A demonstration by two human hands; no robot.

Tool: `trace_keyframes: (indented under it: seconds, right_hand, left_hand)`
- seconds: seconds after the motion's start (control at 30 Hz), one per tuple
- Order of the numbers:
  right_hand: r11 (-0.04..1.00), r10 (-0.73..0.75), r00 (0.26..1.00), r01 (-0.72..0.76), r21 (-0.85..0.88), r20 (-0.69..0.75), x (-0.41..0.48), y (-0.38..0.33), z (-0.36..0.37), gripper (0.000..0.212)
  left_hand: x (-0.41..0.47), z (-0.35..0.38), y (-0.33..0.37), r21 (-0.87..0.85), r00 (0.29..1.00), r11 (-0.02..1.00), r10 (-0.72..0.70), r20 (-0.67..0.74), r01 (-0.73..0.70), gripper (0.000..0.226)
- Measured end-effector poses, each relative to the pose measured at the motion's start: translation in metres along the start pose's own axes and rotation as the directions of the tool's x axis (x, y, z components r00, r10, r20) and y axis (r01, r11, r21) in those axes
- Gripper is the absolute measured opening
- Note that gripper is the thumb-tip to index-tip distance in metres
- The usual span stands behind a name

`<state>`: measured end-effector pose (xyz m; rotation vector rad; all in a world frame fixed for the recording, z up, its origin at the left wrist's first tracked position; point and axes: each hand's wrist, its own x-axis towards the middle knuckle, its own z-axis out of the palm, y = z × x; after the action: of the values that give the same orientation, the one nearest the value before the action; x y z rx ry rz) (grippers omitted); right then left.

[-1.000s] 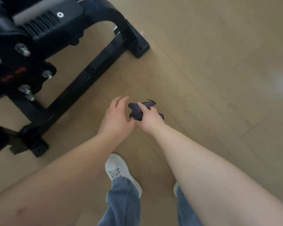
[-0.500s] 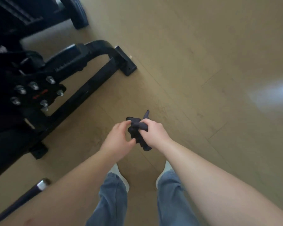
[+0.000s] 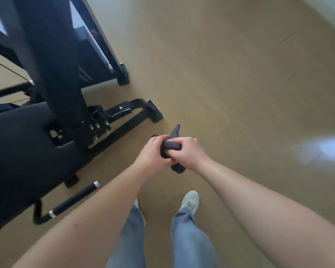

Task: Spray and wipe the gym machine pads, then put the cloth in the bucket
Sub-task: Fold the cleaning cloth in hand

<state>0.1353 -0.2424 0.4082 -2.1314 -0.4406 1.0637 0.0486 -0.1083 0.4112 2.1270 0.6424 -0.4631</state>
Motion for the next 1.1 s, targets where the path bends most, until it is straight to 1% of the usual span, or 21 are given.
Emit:
trace_keyframes:
  seconds: [0.13,0.2,0.27,0.33,0.4,0.5,0.63,0.67,0.73,0.8,0.87,0.9,1.0,1.07,1.1]
  right_hand:
    - [0.992,-0.113,0.993,0.11,-0.058,-0.037,-0.032,-0.041,-0.018,0.018]
    - [0.98,-0.176,0.984,0.173,-0.096,-0.029,-0.045,-0.065,-0.019,0.013]
    - [0.958,-0.248,0.969,0.247,-0.147,0.01,-0.056,-0.088,-0.016,0.016]
    - [0.927,-0.321,0.945,0.328,-0.184,0.069,-0.063,-0.111,-0.009,0.02]
    - [0.896,-0.38,0.918,0.397,-0.201,0.116,-0.067,-0.131,0.001,0.02]
    - [0.869,-0.44,0.882,0.466,-0.168,0.171,-0.07,-0.16,0.021,0.021]
    - [0.827,-0.513,0.833,0.545,-0.14,0.209,-0.067,-0.203,0.05,0.04]
    - [0.833,-0.51,0.835,0.539,-0.126,0.205,-0.065,-0.213,0.057,0.041]
    - [0.86,-0.491,0.855,0.506,-0.064,0.168,-0.057,-0.232,0.072,0.035]
    - [0.887,-0.46,0.878,0.46,0.03,0.135,-0.048,-0.25,0.083,0.023]
    - [0.909,-0.416,0.898,0.411,0.066,0.144,-0.04,-0.264,0.093,0.02]
    - [0.919,-0.394,0.904,0.394,0.035,0.164,-0.035,-0.268,0.099,0.024]
    - [0.913,-0.324,0.914,0.369,-0.171,0.244,-0.023,-0.28,0.121,0.041]
    - [0.909,-0.255,0.91,0.341,-0.239,0.328,-0.021,-0.291,0.137,0.05]
    - [0.908,-0.238,0.894,0.343,-0.24,0.379,-0.021,-0.297,0.145,0.056]
  left_hand:
    - [-0.037,-0.017,0.026,-0.134,0.993,0.991,-0.037,-0.109,0.022,0.096]
    - [-0.058,-0.028,0.032,-0.198,0.983,0.98,-0.042,-0.181,0.005,0.093]
    - [-0.079,-0.04,0.033,-0.236,0.969,0.971,-0.036,-0.243,-0.023,0.087]
    - [-0.101,-0.054,0.031,-0.283,0.954,0.959,-0.057,-0.295,-0.03,0.077]
    - [-0.121,-0.068,0.023,-0.345,0.937,0.938,-0.103,-0.333,-0.019,0.06]
    - [-0.145,-0.091,0.003,-0.424,0.911,0.905,-0.146,-0.387,-0.035,0.04]
    - [-0.165,-0.129,-0.026,-0.418,0.867,0.904,-0.138,-0.479,-0.088,0.025]
    - [-0.168,-0.138,-0.032,-0.421,0.86,0.901,-0.132,-0.492,-0.103,0.022]
    - [-0.174,-0.155,-0.047,-0.472,0.834,0.872,-0.158,-0.529,-0.134,0.016]
    - [-0.179,-0.173,-0.061,-0.537,0.794,0.827,-0.212,-0.57,-0.165,0.013]
    - [-0.184,-0.193,-0.073,-0.562,0.749,0.808,-0.26,-0.61,-0.177,0.01]
    - [-0.186,-0.203,-0.079,-0.568,0.73,0.803,-0.278,-0.625,-0.181,0.009]
    - [-0.19,-0.233,-0.097,-0.604,0.686,0.773,-0.334,-0.646,-0.192,0.018]
    - [-0.19,-0.251,-0.11,-0.63,0.654,0.747,-0.372,-0.659,-0.211,0.024]
    - [-0.191,-0.258,-0.117,-0.639,0.643,0.738,-0.385,-0.662,-0.217,0.025]
